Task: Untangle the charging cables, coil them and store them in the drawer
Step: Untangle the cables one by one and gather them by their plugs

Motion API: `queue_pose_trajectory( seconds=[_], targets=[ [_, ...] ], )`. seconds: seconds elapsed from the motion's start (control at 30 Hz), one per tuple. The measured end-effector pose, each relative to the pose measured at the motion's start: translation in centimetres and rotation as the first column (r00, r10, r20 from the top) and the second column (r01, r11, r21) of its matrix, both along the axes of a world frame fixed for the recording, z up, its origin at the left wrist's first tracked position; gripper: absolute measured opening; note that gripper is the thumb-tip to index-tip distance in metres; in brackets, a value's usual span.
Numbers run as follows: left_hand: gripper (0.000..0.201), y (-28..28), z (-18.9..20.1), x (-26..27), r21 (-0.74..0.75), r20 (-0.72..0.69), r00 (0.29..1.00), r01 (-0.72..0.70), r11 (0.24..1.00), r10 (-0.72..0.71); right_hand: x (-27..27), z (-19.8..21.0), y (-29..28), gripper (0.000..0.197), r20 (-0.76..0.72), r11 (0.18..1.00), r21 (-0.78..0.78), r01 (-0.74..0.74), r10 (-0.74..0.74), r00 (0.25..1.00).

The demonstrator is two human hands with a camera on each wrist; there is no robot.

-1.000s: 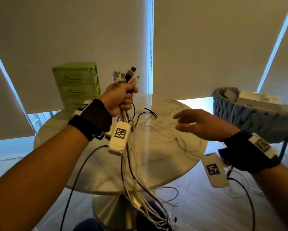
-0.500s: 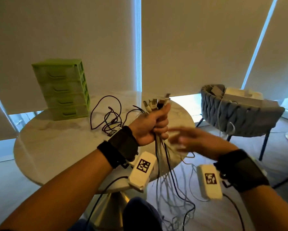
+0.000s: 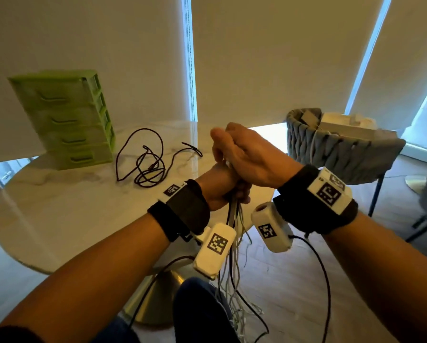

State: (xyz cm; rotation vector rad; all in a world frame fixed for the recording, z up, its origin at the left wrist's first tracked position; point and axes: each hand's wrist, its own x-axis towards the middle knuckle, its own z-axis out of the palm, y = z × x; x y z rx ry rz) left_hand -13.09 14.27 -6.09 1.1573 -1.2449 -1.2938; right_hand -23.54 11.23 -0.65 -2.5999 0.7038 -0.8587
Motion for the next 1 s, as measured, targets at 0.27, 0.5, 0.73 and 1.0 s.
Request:
queue_pose_trajectory(
  seconds=[0.27, 0.5, 0.73, 1.0],
  targets=[
    [0.022, -0.9, -0.3, -0.8, -0.006, 0.040, 0.995, -0.092, 0.996, 0.092, 0.0, -1.4, -0.6, 0.057, 0.044, 0.994, 0.090, 0.061, -0.065, 0.997],
    [0.036, -1.4, 1.6, -1.1, -0.032, -0.244, 0.970, -0.028, 0.999, 0.020, -3.8, -6.5, -3.1, 0.079, 0.767, 0.477, 0.562, -0.676, 0.008, 0.642],
    [0.051, -1.4, 2.5, -1.5, 0.032, -0.222, 0.968, 0.125, 0.992, -0.115, -4.2, -13.0, -2.4, 0.039, 0.222, 0.482, 0.837, -0.261, 0.139, 0.965],
    [0.050, -1.5, 3.3, -1.8, -0.038, -0.307, 0.946, 0.094, 0.995, -0.101, -4.8, -14.4, -4.6, 0.033, 0.168, 0.841, 0.535, 0.081, -0.200, 0.965]
  ],
)
